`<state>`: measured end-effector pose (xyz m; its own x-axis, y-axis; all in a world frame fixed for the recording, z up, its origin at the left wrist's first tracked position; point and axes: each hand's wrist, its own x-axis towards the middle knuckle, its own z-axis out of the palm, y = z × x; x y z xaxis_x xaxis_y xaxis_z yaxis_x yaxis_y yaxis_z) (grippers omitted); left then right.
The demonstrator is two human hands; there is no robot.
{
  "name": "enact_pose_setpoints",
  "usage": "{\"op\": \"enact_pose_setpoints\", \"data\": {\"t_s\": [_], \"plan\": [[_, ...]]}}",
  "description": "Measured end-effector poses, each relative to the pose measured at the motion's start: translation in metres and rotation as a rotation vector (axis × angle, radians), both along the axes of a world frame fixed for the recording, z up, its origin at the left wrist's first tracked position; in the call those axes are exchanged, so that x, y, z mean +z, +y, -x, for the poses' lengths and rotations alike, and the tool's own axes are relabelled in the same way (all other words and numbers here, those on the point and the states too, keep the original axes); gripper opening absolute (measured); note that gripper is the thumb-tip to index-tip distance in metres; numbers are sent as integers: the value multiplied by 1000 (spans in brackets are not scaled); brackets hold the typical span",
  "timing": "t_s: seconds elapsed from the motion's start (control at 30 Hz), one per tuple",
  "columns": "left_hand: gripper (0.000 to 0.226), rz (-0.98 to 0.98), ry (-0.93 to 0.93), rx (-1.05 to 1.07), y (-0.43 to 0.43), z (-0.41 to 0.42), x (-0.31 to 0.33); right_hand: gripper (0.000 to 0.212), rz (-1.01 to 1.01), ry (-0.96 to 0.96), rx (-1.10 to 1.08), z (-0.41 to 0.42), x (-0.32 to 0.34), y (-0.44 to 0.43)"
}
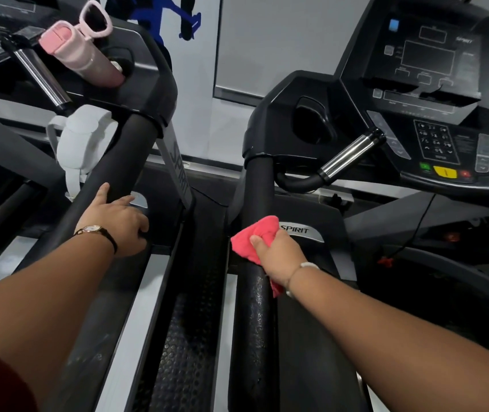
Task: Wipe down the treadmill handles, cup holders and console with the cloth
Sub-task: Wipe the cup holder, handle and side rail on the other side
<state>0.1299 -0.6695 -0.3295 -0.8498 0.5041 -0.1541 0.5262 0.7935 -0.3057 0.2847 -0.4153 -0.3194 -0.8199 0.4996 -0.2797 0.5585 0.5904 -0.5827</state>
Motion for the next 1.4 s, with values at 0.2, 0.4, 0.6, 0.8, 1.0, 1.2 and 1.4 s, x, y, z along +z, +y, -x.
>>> {"op": "enact_pose_setpoints", "data": {"t_s": [0.2, 0.4, 0.6, 0.8, 1.0, 1.2, 1.4], "plan": [[28, -132, -8, -85, -10, -3, 0, 82, -86, 9, 247, -22, 9, -8], [27, -343, -35, 8, -10, -26, -4, 96, -74, -15, 232, -31, 7, -16], [32, -962, -190, 262, 58, -69, 12, 96, 225, -2, 106, -33, 12, -24], [40, -1147, -407, -78, 151, -166, 29, 60, 479, 157, 43, -38, 27, 10], [70, -745, -180, -140, 157, -186, 1, 66, -178, -59, 331, -22, 44, 51], [57, -647, -250, -122, 170, -171, 24, 68, -151, -62, 455, -7, 37, 42], [45, -795, -467, -269, 143, -171, 19, 77, -355, -270, 627, -1, 50, 52]]}}
